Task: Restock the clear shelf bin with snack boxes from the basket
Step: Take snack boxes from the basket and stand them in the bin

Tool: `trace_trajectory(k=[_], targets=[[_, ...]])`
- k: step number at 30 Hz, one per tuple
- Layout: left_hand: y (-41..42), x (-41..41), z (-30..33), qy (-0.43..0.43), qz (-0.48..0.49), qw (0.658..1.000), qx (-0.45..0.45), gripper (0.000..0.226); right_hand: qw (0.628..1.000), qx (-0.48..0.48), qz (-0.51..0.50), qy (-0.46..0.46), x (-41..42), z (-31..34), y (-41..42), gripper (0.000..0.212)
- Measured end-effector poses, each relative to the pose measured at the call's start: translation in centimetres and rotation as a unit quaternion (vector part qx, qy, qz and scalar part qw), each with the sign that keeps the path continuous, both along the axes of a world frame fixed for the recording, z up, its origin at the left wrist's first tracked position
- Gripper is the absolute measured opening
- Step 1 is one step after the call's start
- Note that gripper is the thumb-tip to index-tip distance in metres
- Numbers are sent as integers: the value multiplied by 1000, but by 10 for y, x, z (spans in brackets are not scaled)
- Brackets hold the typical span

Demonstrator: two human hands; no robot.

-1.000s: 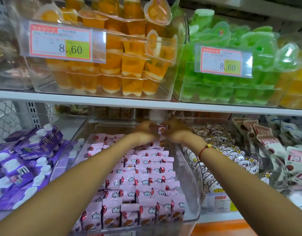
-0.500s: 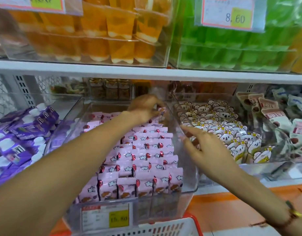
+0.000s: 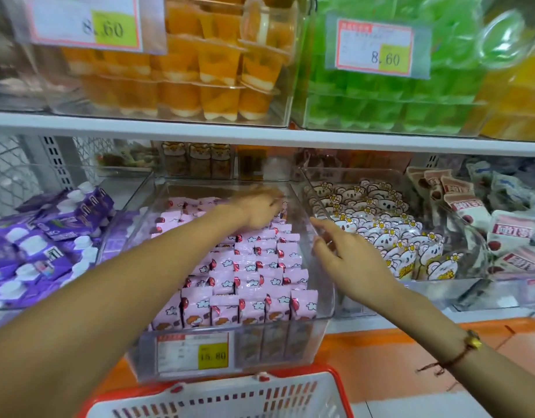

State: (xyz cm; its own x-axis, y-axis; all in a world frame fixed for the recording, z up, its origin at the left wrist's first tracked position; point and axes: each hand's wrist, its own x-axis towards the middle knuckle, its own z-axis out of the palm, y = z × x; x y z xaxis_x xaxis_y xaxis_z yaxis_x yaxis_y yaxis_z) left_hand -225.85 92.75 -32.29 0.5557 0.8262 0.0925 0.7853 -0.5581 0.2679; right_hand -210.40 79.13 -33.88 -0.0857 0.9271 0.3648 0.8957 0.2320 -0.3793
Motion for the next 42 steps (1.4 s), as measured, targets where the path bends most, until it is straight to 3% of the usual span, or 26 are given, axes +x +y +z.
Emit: trace_trajectory(k=[3, 6, 9, 11, 14, 18, 21, 23, 26, 28, 31, 33, 34, 37, 40, 42], targets=[[-37, -7, 2, -78, -51, 994, 57, 33, 999, -5, 29, 39, 3, 3, -9, 40], [-74, -19, -6, 12, -180, 984, -9, 55, 999, 15, 31, 27, 7, 1, -21, 39], [-83, -30, -14, 122, -164, 979, 13, 68, 1000, -1, 11, 20, 8, -1, -26, 42], [-81, -34, -12, 154, -142, 977, 26, 67, 1000, -1, 6, 18, 7, -1, -27, 42], [-87, -36, -13, 157, -122, 980, -29, 68, 1000, -8, 4, 25, 5, -3, -28, 41], [-117, -37, 4, -11, -88, 995, -49, 58, 997, -21, -4, 69, -1, 1, -35, 38], [-154, -52, 14, -143, -56, 983, 102, 38, 990, 99, -11, 101, 3, 4, -60, 27], [-189, -69, 11, -241, -58, 947, 205, 25, 982, 166, 40, 82, 4, -3, -88, 20], [-232, -92, -25, -272, -121, 925, 235, 18, 993, 61, 99, -35, -5, -39, -119, 24], [-250, -103, -71, -209, -130, 950, 192, 18, 970, -94, 126, -186, -15, -78, -124, 29], [-262, -121, -159, -45, -61, 997, 24, 19, 874, -325, 169, -320, -25, -155, -116, 38], [-258, -139, -228, 24, 27, 995, -98, 26, 818, -411, 169, -364, -33, -210, -110, 42], [-257, -147, -258, 26, 79, 985, -152, 31, 811, -422, 160, -372, -37, -236, -108, 42], [-260, -159, -330, -74, 234, 939, -240, 36, 842, -447, 105, -281, -52, -306, -110, 50], [-261, -149, -375, -144, 339, 902, -226, 35, 889, -433, 44, -140, -70, -356, -117, 58], [-256, -137, -393, -180, 357, 892, -213, 35, 919, -373, 32, -121, -78, -382, -120, 57]])
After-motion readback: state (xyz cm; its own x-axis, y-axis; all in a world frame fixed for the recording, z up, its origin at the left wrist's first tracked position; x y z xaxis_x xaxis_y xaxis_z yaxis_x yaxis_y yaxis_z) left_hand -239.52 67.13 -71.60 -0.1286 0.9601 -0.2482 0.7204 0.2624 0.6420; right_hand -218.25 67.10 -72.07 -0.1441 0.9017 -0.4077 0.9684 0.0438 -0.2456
